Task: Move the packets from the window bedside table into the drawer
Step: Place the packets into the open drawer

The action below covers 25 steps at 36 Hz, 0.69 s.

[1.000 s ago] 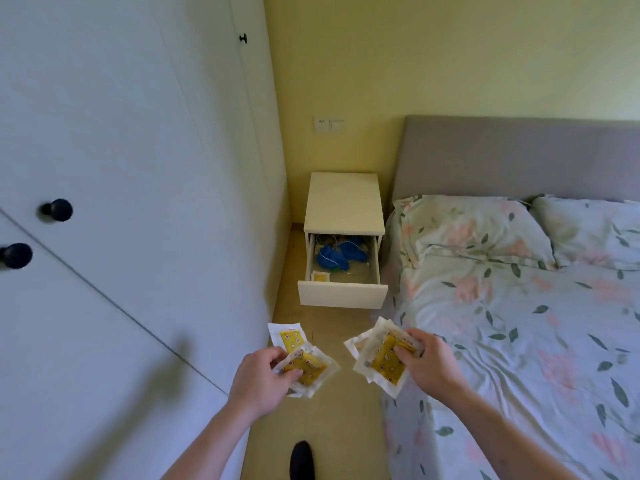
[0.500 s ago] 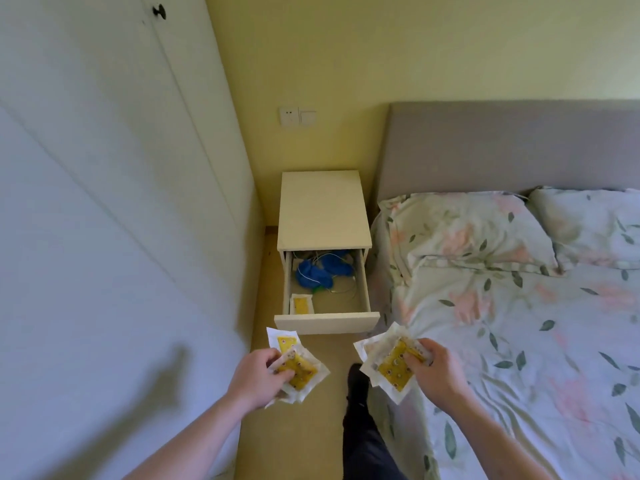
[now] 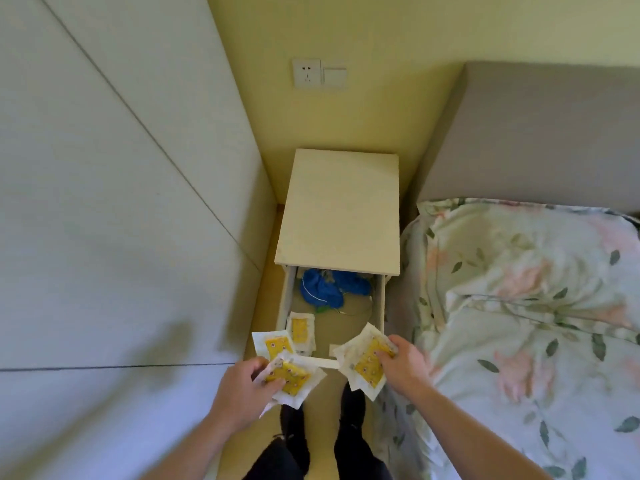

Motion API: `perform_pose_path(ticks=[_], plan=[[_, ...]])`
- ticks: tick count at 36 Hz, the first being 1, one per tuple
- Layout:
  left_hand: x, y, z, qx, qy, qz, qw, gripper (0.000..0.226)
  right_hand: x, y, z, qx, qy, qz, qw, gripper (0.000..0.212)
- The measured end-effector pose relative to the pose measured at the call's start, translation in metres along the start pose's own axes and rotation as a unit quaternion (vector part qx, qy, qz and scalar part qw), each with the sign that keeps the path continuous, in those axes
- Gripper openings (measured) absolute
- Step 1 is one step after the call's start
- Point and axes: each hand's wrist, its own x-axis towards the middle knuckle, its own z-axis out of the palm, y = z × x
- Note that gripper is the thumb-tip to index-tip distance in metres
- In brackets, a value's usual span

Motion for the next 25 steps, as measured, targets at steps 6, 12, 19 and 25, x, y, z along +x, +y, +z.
perform_pose_path(ticks=[6, 12, 19, 25], plan=[[0.080, -0.013, 0.014, -0.033, -0.012, -0.045, 0.998, 0.014, 0.099, 0.002, 0.031, -0.015, -0.017, 0.034, 0.999, 0.011], [0.156, -0.034, 0.033, -0.046, -0.025, -0.062, 0.997, 0.004, 0.192, 0.026, 0.082, -0.048, -0.026, 0.044, 0.998, 0.011], [0.211, -0.058, 0.051, -0.063, -0.055, -0.057, 0.995, 0.005, 0.274, 0.050, 0.145, -0.069, -0.060, 0.044, 0.995, 0.029], [0.241, -0.080, 0.055, -0.061, -0.077, -0.054, 0.994, 0.006, 0.319, 0.055, 0.184, -0.092, -0.097, 0.046, 0.990, 0.024]])
